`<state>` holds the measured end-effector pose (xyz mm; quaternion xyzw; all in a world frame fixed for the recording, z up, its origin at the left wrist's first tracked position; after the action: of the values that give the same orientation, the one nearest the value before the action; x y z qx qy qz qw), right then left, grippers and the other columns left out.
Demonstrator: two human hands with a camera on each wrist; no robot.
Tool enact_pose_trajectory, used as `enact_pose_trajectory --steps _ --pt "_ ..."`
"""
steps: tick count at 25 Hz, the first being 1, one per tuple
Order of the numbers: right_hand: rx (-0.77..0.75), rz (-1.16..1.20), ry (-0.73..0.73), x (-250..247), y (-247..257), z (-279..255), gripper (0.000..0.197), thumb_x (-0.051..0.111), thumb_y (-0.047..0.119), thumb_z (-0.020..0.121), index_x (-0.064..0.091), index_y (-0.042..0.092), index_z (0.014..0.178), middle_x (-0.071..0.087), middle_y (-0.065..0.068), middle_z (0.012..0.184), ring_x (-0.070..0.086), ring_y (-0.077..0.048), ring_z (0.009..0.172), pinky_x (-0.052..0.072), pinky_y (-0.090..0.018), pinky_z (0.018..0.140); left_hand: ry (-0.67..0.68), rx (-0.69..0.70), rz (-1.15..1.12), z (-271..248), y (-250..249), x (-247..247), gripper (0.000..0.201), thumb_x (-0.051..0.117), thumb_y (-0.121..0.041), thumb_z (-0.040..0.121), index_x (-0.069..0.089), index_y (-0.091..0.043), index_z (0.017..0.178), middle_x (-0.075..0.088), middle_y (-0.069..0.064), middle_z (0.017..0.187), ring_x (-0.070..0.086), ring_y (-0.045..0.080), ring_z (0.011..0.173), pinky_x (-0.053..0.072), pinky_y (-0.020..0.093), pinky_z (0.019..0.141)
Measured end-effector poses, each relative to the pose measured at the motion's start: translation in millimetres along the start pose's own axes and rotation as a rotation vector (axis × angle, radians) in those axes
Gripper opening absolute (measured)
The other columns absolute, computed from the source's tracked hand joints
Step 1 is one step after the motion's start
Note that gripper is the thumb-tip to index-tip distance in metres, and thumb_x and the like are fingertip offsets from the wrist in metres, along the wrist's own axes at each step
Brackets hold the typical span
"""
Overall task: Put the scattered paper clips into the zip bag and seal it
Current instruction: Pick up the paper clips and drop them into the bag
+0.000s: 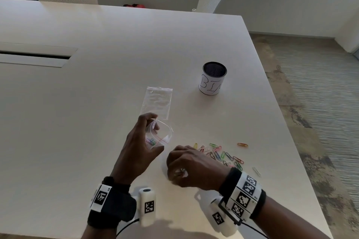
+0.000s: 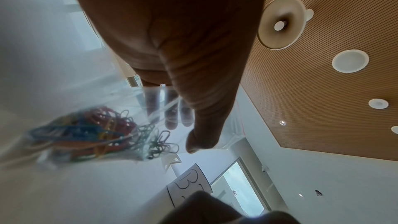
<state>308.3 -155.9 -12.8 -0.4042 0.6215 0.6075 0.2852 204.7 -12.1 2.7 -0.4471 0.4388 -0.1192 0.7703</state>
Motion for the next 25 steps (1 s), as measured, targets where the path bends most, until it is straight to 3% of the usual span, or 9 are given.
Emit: enact_pose_trajectory --steps 3,5,7,9,11,13,16,19,25 --pt "0.016 -0.013 -0.012 -13 -11 -4 0.010 0.074 0.023 0.091 0.075 0.024 0.101 0.069 0.007 0.112 0.056 -0.011 0.108 0.049 -0.030 0.099 -0.010 -0.002 -0.010 -1 -1 -3 0.082 0.088 -0.003 0.074 0.042 -0.029 0.137 0.061 -0.008 0.110 0.062 0.003 0.104 0.052 0.008 0.080" --pt "0.059 -0.065 -0.039 -26 -19 -9 0.010 0.073 0.028 0.092 0.074 0.025 0.101 0.067 0.008 0.114 0.056 -0.010 0.107 0.051 -0.035 0.098 -0.015 -0.005 -0.017 -2 -2 -4 0.081 0.087 -0.003 0.074 0.043 -0.030 0.137 0.061 -0.009 0.109 0.062 0.006 0.105 0.054 0.012 0.080" --pt "0.131 -0.119 -0.030 -34 -29 -15 0.037 0.074 0.048 0.087 0.066 0.033 0.120 0.059 0.010 0.131 0.051 -0.008 0.118 0.047 -0.032 0.107 -0.012 -0.011 -0.023 -2 -2 -4 0.081 0.087 -0.004 0.074 0.043 -0.030 0.137 0.061 -0.009 0.109 0.063 0.008 0.104 0.053 0.011 0.081" --pt "0.193 -0.171 0.036 -36 -35 -21 0.076 0.071 0.072 0.076 0.047 0.044 0.143 0.045 0.010 0.149 0.041 -0.010 0.133 0.038 -0.031 0.114 -0.008 -0.012 -0.026 -2 -2 -3 0.080 0.087 -0.004 0.074 0.043 -0.028 0.137 0.061 -0.010 0.109 0.063 0.008 0.104 0.051 0.009 0.082" --pt "0.213 -0.230 0.094 -32 -37 -23 0.092 0.067 0.081 0.070 0.035 0.048 0.150 0.039 0.010 0.154 0.037 -0.012 0.137 0.037 -0.035 0.113 -0.007 -0.008 -0.025 -1 -2 -2 0.080 0.087 -0.004 0.074 0.043 -0.028 0.137 0.061 -0.010 0.108 0.062 0.008 0.104 0.051 0.009 0.083" --pt "0.200 -0.257 0.094 -27 -36 -24 0.082 0.068 0.077 0.075 0.040 0.048 0.147 0.041 0.011 0.150 0.040 -0.012 0.131 0.044 -0.032 0.104 -0.007 -0.010 -0.027 -1 -3 -2 0.081 0.087 -0.004 0.074 0.044 -0.030 0.137 0.061 -0.010 0.108 0.063 0.008 0.103 0.051 0.010 0.082" --pt "0.166 -0.216 0.045 -28 -33 -25 0.047 0.068 0.056 0.090 0.057 0.042 0.133 0.050 0.011 0.140 0.048 -0.009 0.118 0.052 -0.025 0.088 -0.003 -0.012 -0.024 -2 -3 -2 0.082 0.087 -0.004 0.074 0.043 -0.031 0.137 0.062 -0.010 0.110 0.063 0.008 0.105 0.051 0.010 0.083" --pt "0.151 -0.175 0.018 -32 -33 -26 0.022 0.066 0.037 0.098 0.067 0.032 0.119 0.059 0.008 0.130 0.055 -0.010 0.110 0.056 -0.026 0.087 -0.004 -0.011 -0.027 -3 -4 -3 0.082 0.086 -0.003 0.074 0.043 -0.030 0.137 0.061 -0.010 0.109 0.061 0.004 0.105 0.048 0.005 0.082" --pt "0.146 -0.250 -0.008 -32 -35 -20 0.013 0.059 0.013 0.102 0.071 0.018 0.103 0.064 0.004 0.108 0.061 -0.013 0.093 0.058 -0.031 0.081 -0.005 -0.020 -0.037 -3 -5 -3 0.079 0.085 -0.003 0.074 0.044 -0.030 0.136 0.061 -0.013 0.109 0.062 0.007 0.106 0.046 0.005 0.083"
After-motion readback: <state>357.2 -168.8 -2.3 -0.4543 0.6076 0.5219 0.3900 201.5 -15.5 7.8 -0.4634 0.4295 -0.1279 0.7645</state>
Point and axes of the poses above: each hand's wrist, its own z-axis towards the middle knuckle, its own x-axis out of the palm, y = z × x, the point moved 5 cm from there along z, towards the middle knuckle
